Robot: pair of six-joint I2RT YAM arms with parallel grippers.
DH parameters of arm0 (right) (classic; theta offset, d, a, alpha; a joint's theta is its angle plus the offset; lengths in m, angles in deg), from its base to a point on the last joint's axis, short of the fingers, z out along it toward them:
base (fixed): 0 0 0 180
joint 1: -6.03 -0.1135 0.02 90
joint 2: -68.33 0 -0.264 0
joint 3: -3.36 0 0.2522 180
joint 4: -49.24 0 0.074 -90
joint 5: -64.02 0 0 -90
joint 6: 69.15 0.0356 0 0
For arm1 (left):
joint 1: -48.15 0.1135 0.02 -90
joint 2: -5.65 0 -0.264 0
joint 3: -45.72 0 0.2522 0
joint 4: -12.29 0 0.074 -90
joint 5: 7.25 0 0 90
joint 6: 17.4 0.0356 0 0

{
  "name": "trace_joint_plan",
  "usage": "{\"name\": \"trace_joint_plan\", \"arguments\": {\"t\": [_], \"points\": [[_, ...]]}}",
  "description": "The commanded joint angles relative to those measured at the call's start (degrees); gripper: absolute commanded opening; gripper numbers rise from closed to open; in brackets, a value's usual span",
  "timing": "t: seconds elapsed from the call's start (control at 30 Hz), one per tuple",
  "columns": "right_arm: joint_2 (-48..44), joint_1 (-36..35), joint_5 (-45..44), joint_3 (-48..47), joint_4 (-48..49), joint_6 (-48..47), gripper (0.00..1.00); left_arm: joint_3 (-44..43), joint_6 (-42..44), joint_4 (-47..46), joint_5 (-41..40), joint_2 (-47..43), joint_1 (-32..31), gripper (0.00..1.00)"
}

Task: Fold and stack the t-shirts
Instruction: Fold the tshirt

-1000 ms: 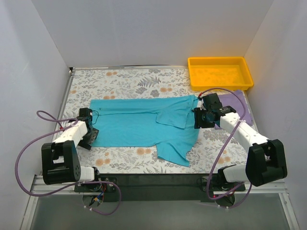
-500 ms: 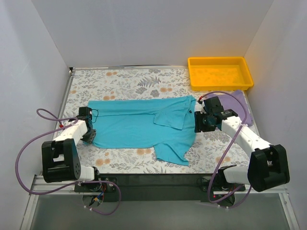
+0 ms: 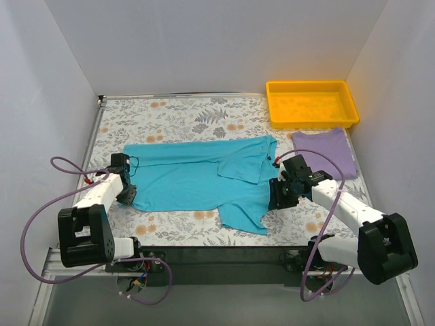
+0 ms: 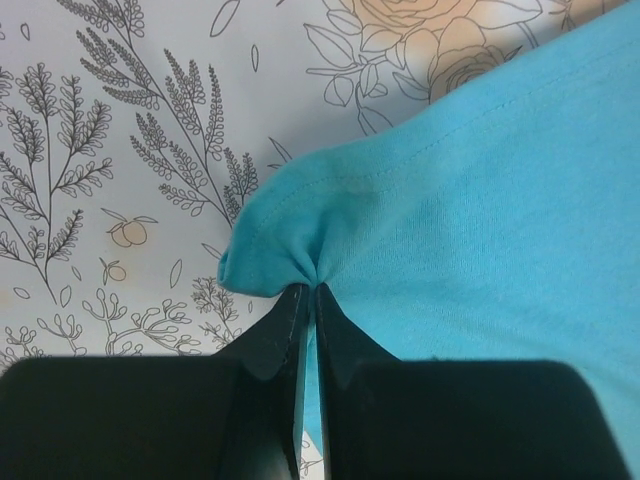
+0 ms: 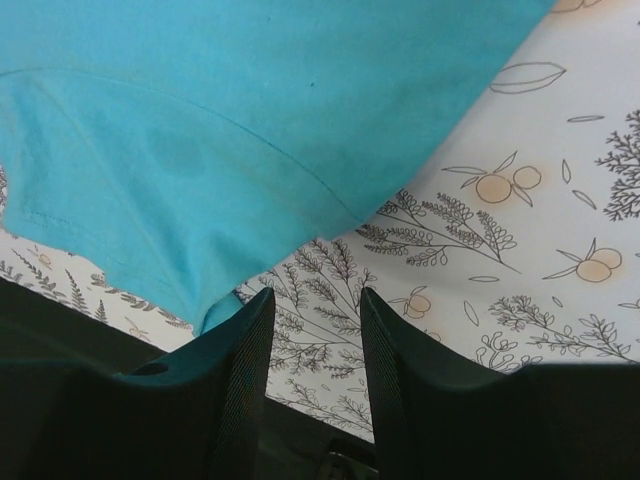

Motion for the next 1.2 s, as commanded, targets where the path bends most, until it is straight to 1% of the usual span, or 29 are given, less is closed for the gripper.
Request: {"name": "trace_joint_plan", "arguments": {"t": [0.0,0.07,0.23,0.4,0.63,0.83,0.93,1.03,1.07,1.13,1.17], "points": [[-2.44,-0.64,0.1,1.19,0.65,1.86,0.4,0.66,0.57,1.25,0.41,-2.84,0.4,0.07],[-2.61,-0.55,-3.22,1.29,1.0,3.0,0.4,0.75,0.84,1.42,0.58,-3.37,0.4,0.07],[-1.83,-0.46,-6.32,1.37,3.98,6.52,0.4,0.75,1.28,1.25,0.23,-3.98,0.48,0.06],[1.07,0.94,-3.6,0.85,8.2,8.02,0.4,1.28,1.37,1.16,0.06,-4.24,0.4,0.06],[3.97,2.52,-3.95,1.72,12.24,9.95,0.4,1.19,1.37,0.72,0.32,-3.81,0.4,0.06],[5.64,3.93,-3.95,4.27,15.67,11.36,0.39,1.19,0.93,0.98,0.67,-3.37,0.4,0.06],[6.52,4.28,-3.86,4.89,16.03,11.27,0.36,1.19,0.66,1.16,0.67,-3.37,0.4,0.06],[6.53,4.55,-4.04,5.15,16.64,10.92,0.29,0.93,0.49,1.42,0.5,-3.45,0.48,0.06],[6.61,4.9,-4.04,5.07,16.64,10.57,0.22,0.93,0.49,1.68,0.41,-3.37,0.4,0.06],[6.53,5.16,-4.04,4.37,16.56,10.48,0.12,0.31,0.84,2.21,0.15,-3.19,0.4,0.03],[6.53,5.6,-3.95,4.01,16.12,10.39,0.02,-0.12,0.92,2.65,-0.12,-2.93,0.48,0.01]]}}
